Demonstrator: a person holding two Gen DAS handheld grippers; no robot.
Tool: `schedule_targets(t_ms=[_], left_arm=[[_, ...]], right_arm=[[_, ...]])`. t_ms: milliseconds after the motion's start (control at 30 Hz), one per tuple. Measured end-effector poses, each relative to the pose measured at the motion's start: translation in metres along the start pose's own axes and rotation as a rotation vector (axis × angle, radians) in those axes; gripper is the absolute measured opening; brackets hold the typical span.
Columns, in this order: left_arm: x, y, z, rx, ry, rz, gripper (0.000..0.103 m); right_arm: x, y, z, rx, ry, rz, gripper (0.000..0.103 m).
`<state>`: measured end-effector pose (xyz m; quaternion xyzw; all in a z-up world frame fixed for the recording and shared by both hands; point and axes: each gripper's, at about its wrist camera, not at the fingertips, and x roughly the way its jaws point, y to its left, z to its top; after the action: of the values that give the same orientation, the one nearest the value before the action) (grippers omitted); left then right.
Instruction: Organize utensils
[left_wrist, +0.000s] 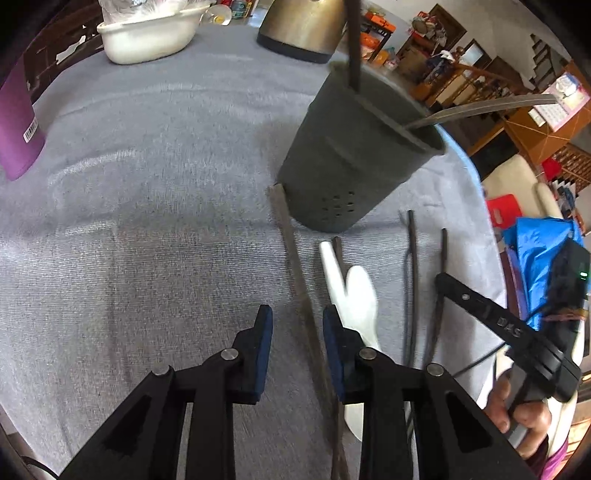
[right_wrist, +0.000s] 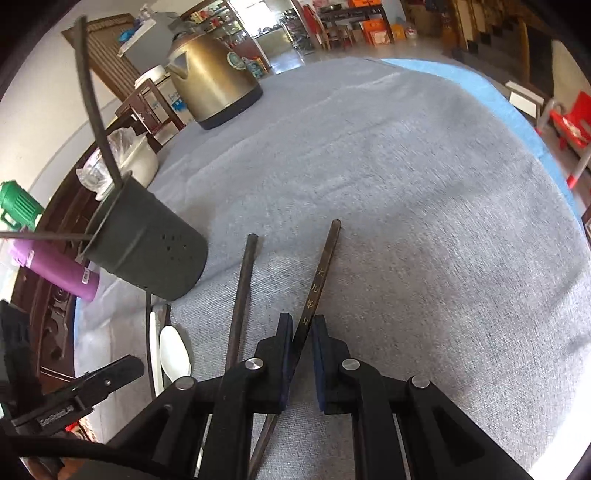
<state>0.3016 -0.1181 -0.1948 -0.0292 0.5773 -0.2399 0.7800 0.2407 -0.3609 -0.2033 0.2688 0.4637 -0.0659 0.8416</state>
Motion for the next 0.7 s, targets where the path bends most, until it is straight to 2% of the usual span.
schedule_targets(t_ms=[67, 167, 233, 367, 467, 500, 633, 700], left_arm=[[0.001, 0.003, 0.001, 0.002, -0.018, 0.01, 0.025], [-0.001, 0.007, 0.001, -0.012, -0.016, -0.015, 0.016], [-0.005, 0.011, 0.0, -0.003, -0.007, 0.006, 0.014], [-0.017, 0.025, -0.003, 0.021, 0.008, 0.064, 0.013], [-0.027, 0.041, -0.002, 0.019, 0.022, 0.071, 0.013], [-0.029, 0.042, -0.001, 0.021, 0.02, 0.076, 0.014], [-0.039, 0.049, 0.012, 0.014, 0.015, 0.087, 0.033], [-0.042, 0.049, 0.02, 0.023, 0.008, 0.095, 0.035]], right_arm=[[0.001, 0.0, -0.001, -0.002, -0.003, 0.003, 0.012], [0.003, 0.001, -0.001, -0.009, 0.0, 0.01, 0.013], [0.002, 0.0, -0.001, -0.012, 0.001, 0.014, 0.013], [0.002, 0.001, 0.0, -0.021, 0.007, 0.021, 0.013], [0.001, 0.0, 0.0, -0.026, 0.006, 0.023, 0.014], [0.001, 0.0, 0.0, -0.026, 0.007, 0.023, 0.014], [0.004, 0.0, 0.004, -0.023, 0.03, 0.035, 0.014], [0.005, -0.006, 0.008, 0.019, 0.062, 0.066, 0.014]])
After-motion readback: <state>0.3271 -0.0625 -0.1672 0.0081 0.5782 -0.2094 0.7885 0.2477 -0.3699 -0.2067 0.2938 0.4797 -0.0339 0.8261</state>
